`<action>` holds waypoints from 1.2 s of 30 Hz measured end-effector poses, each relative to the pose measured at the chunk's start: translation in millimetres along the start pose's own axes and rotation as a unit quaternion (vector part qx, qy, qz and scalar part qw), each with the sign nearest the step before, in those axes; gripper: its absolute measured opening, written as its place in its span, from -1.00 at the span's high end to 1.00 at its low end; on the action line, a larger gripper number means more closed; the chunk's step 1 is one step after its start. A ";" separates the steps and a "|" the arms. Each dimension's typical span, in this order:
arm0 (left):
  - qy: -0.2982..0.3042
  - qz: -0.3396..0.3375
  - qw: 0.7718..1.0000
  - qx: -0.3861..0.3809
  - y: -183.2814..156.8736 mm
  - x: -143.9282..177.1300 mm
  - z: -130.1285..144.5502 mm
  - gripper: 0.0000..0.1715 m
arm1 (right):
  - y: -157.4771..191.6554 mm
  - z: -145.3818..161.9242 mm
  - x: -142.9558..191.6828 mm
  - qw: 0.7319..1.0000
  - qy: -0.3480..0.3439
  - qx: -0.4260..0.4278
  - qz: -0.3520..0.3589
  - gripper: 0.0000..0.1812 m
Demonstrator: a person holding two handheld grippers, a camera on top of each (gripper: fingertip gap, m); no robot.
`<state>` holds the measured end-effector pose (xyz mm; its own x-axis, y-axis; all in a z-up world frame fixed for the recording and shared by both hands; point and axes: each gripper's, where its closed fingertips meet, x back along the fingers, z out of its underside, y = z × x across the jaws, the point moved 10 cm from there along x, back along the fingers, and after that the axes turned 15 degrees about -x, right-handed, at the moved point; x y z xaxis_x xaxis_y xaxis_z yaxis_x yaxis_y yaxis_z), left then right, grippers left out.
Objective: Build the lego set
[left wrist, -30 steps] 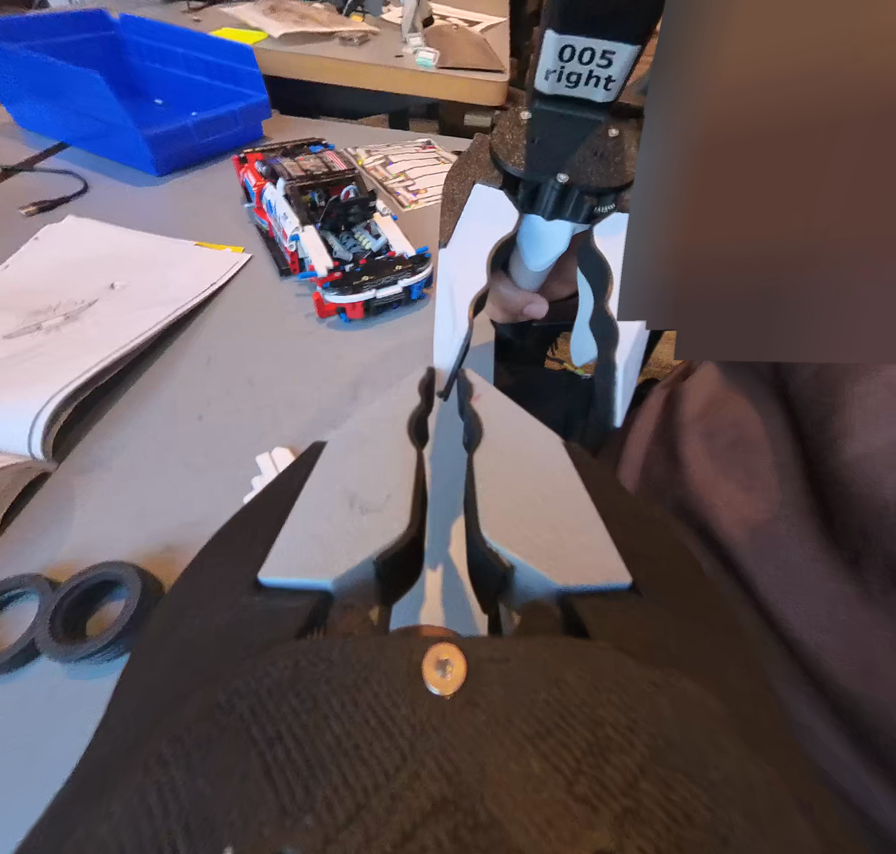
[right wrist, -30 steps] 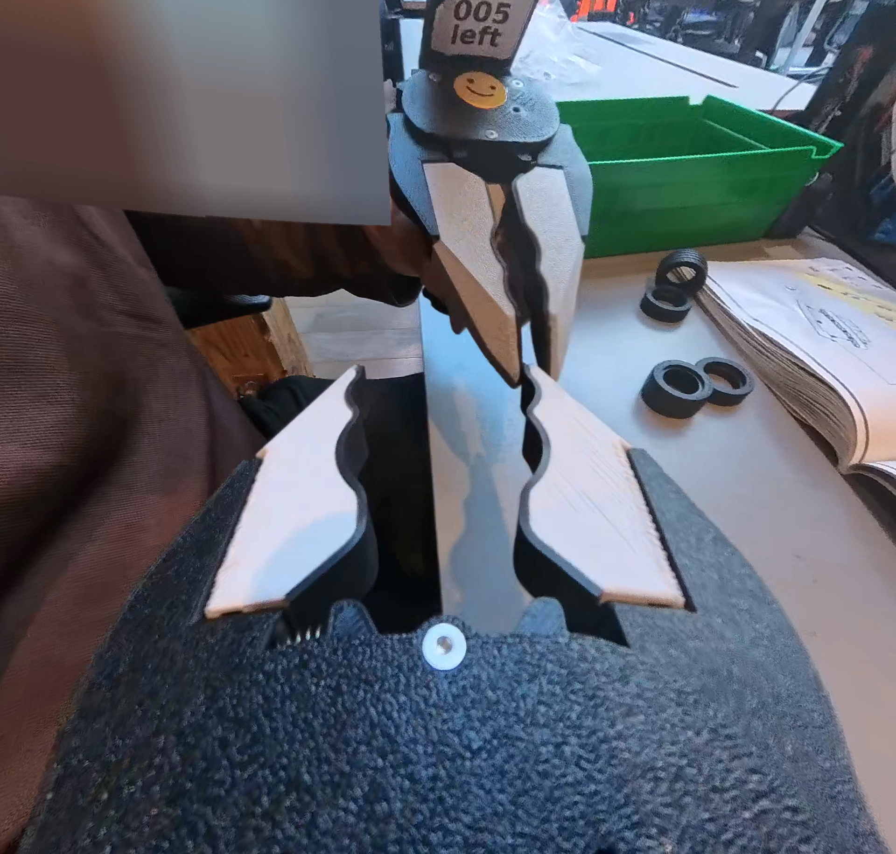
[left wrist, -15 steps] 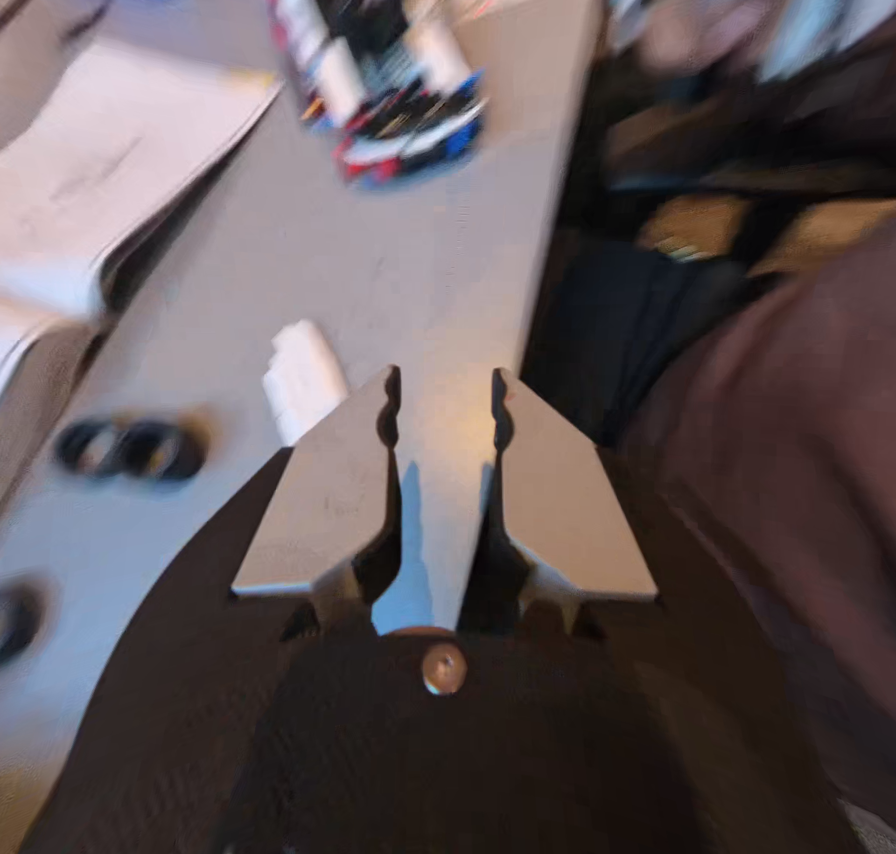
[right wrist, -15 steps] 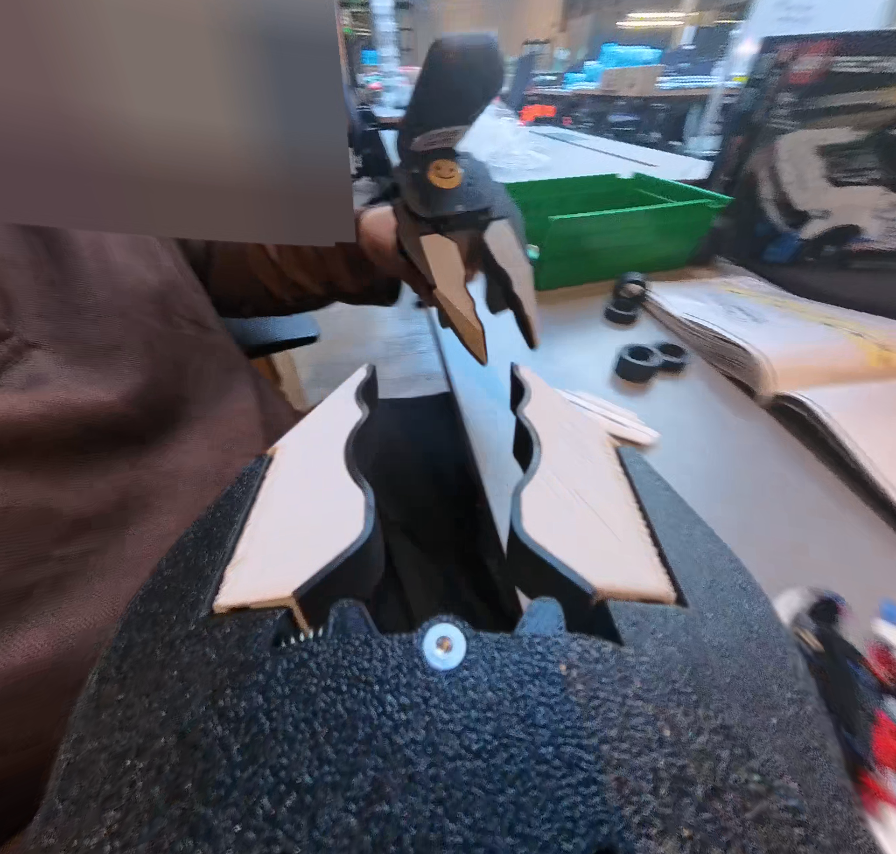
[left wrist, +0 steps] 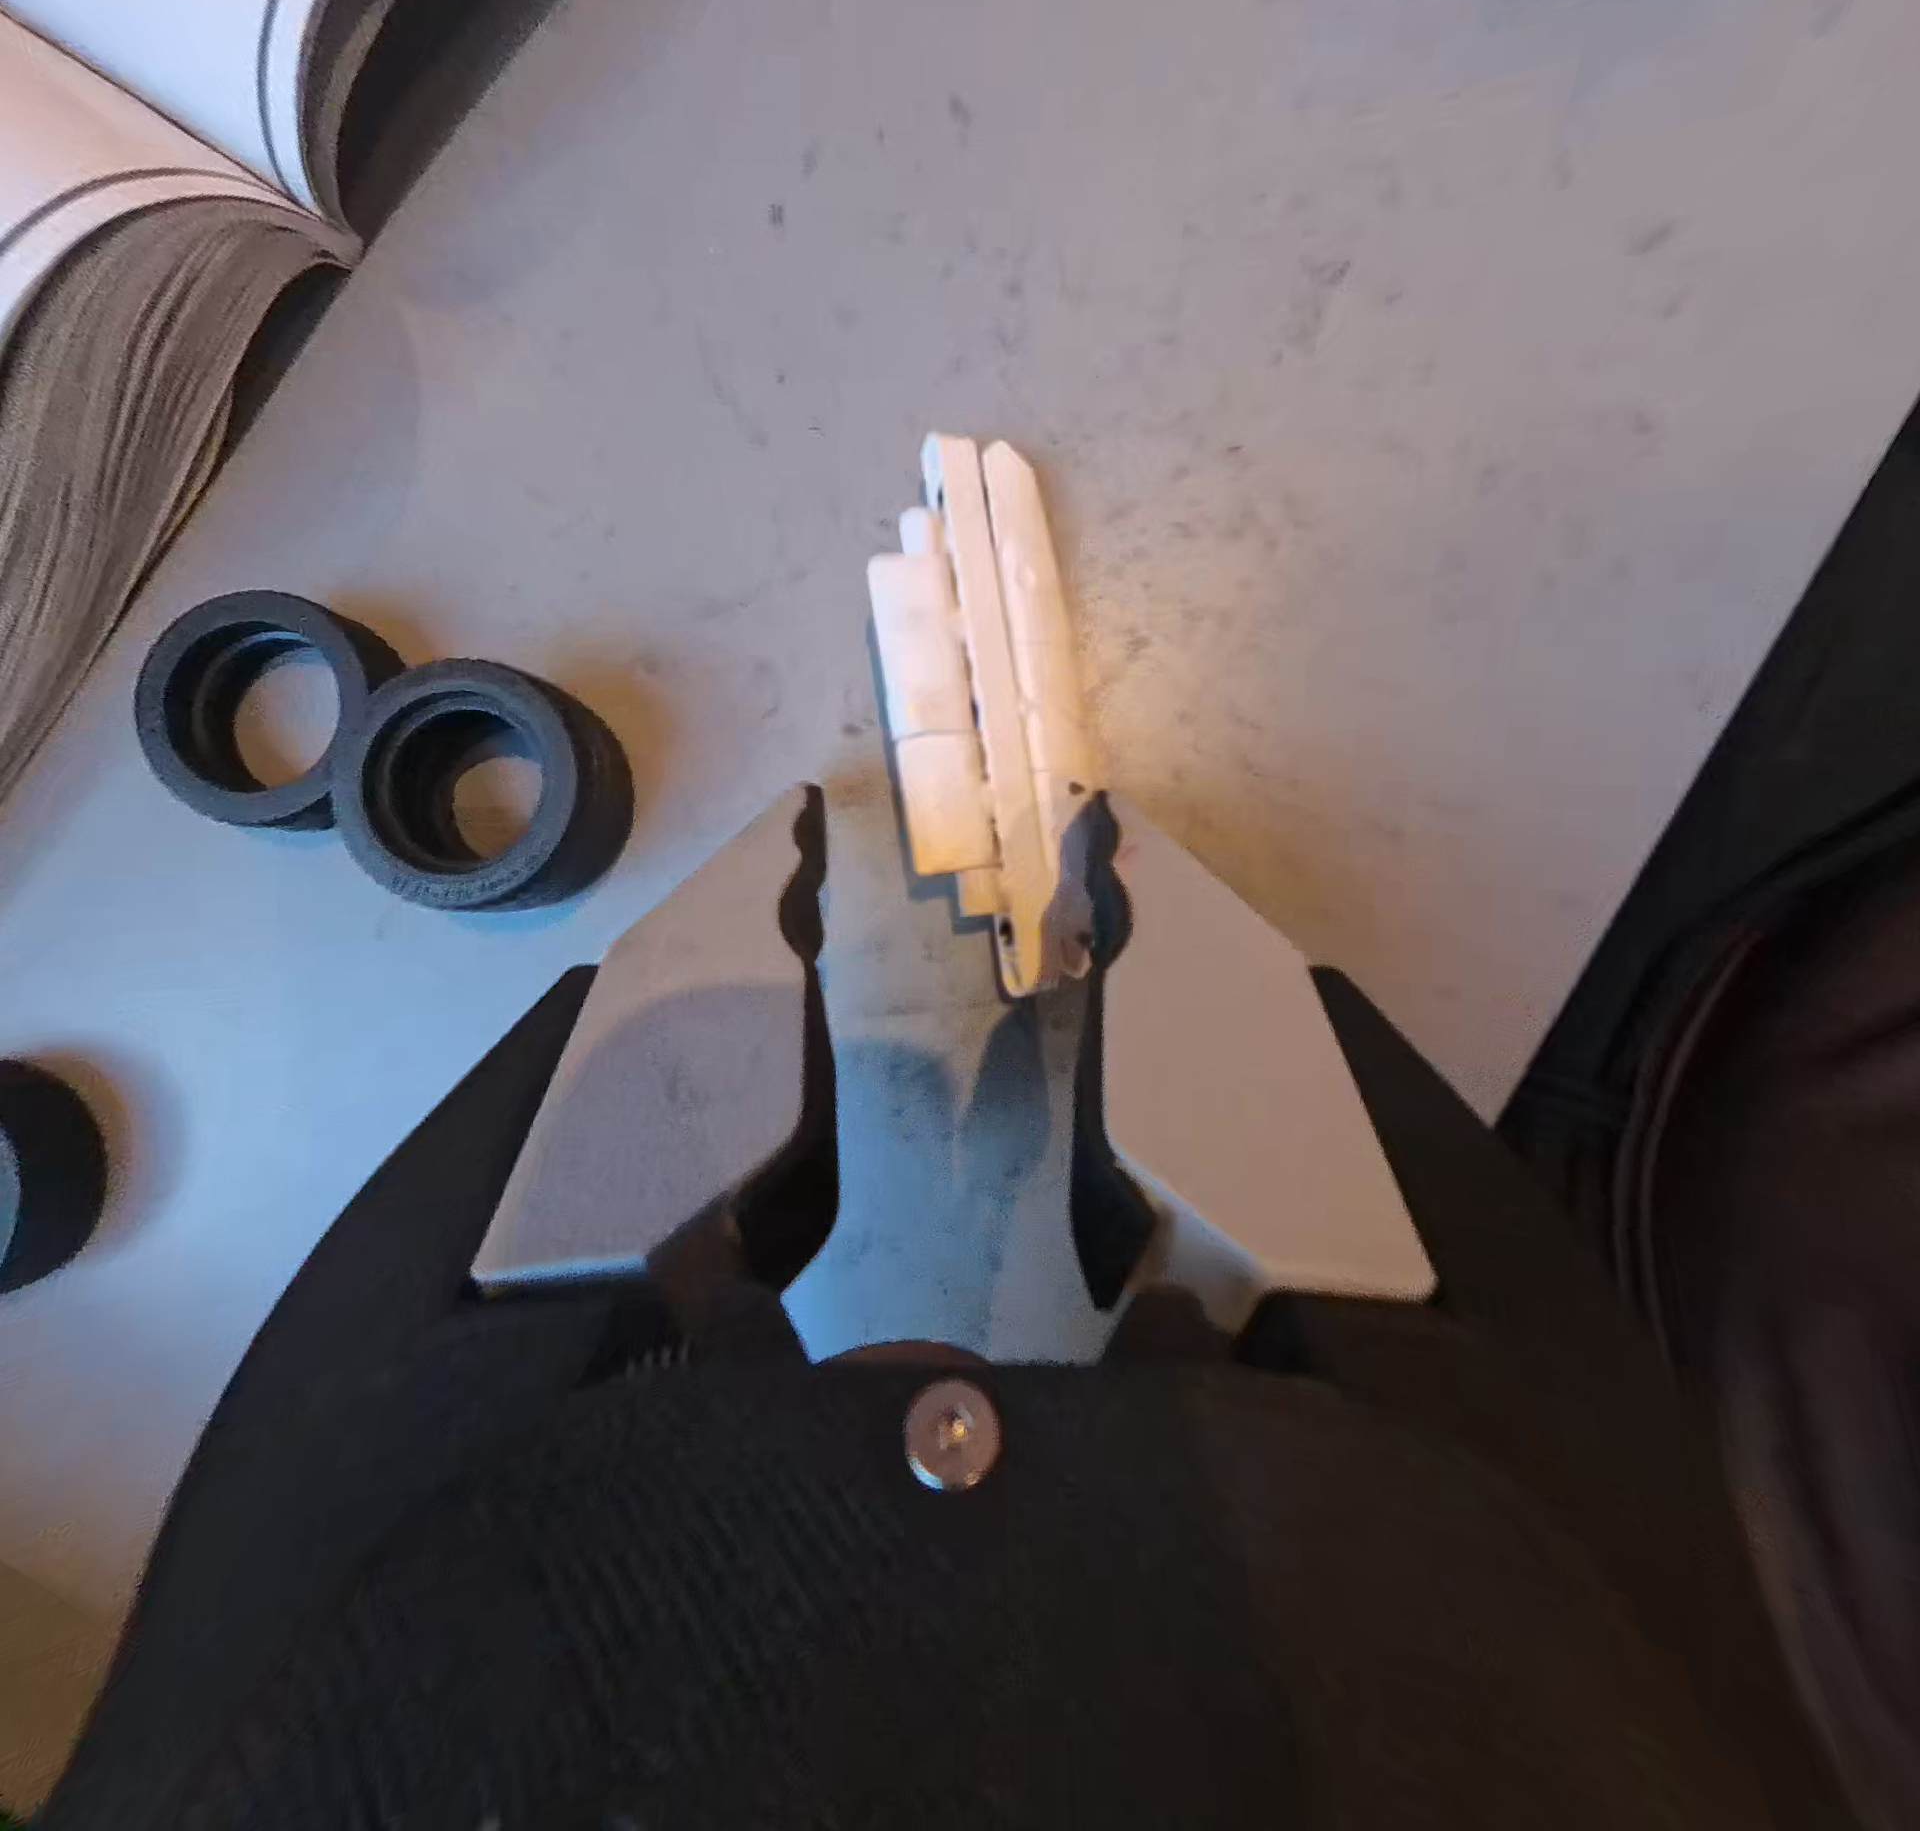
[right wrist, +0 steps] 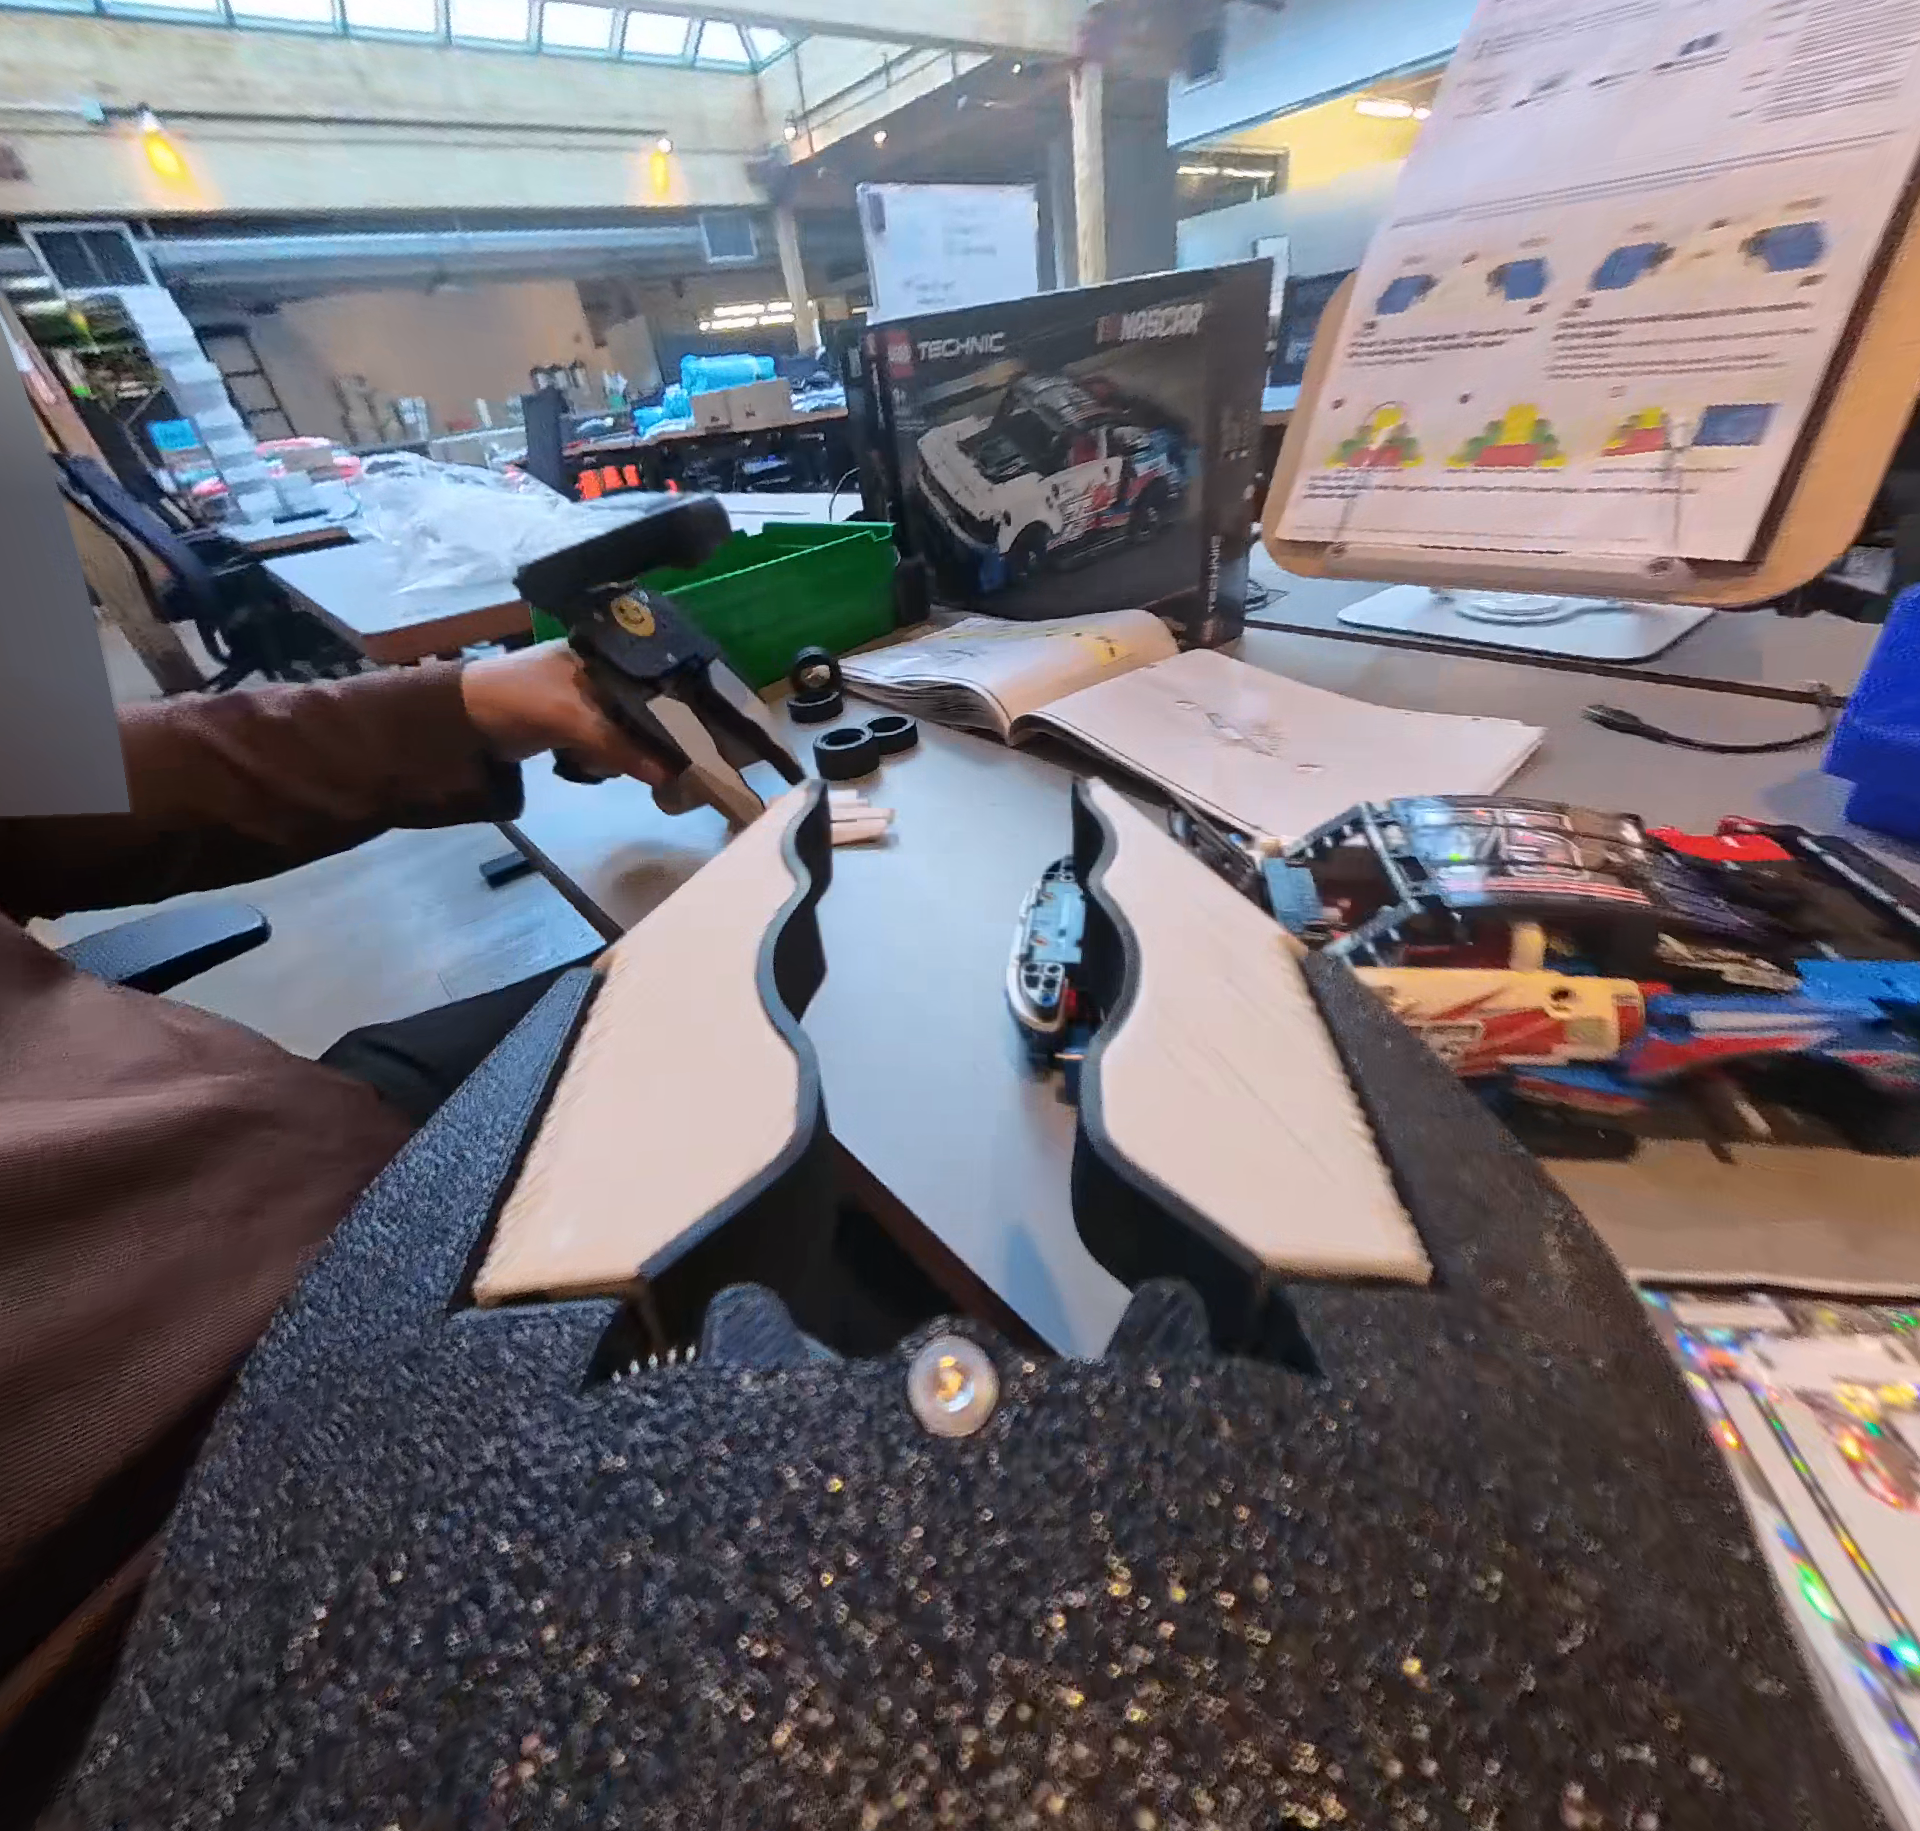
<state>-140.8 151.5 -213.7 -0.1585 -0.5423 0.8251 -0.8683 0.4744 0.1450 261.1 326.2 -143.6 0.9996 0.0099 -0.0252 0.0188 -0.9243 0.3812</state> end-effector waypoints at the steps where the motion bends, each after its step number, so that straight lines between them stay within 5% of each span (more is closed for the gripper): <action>1: 0.000 0.005 1.000 0.001 0.3 -2.3 0.3 0.50 | -2.8 -0.7 6.4 1.000 -0.006 -0.004 0.002 0.49; 3: -0.008 0.004 1.000 -0.003 0.8 -2.1 1.1 0.59 | -7.4 -0.6 15.9 1.000 -0.011 -0.010 0.006 0.50; 7: -0.031 0.024 0.999 0.017 0.6 9.0 1.5 0.45 | -18.2 -1.1 32.7 0.999 0.013 0.003 0.039 0.48; 10: -0.053 -0.001 0.998 0.021 1.0 24.6 -1.2 0.39 | -47.6 -8.9 66.9 0.990 0.009 -0.004 0.138 0.48; 13: -0.095 -0.027 0.995 0.002 -10.8 41.0 -20.1 0.39 | -86.9 -10.9 110.1 0.964 0.014 -0.057 0.258 0.30; 18: -0.186 0.015 0.978 -0.092 -72.4 32.1 -87.6 0.42 | -115.3 24.0 150.0 0.889 0.039 -0.100 0.445 0.36; 25: -0.199 0.124 0.940 -0.248 -168.4 -43.7 -180.1 0.41 | -123.3 56.5 168.6 0.869 -0.014 -0.252 0.426 0.30; 36: -0.180 0.155 0.911 -0.337 -232.0 -116.5 -257.7 0.44 | -142.9 64.9 168.1 0.847 -0.025 -0.339 0.408 0.36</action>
<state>200.3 283.3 -202.8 -0.5959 -0.4441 0.6691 -0.2891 0.8960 0.3371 425.2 435.2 -262.3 0.6828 -0.5593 0.4700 -0.6550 -0.1836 0.7330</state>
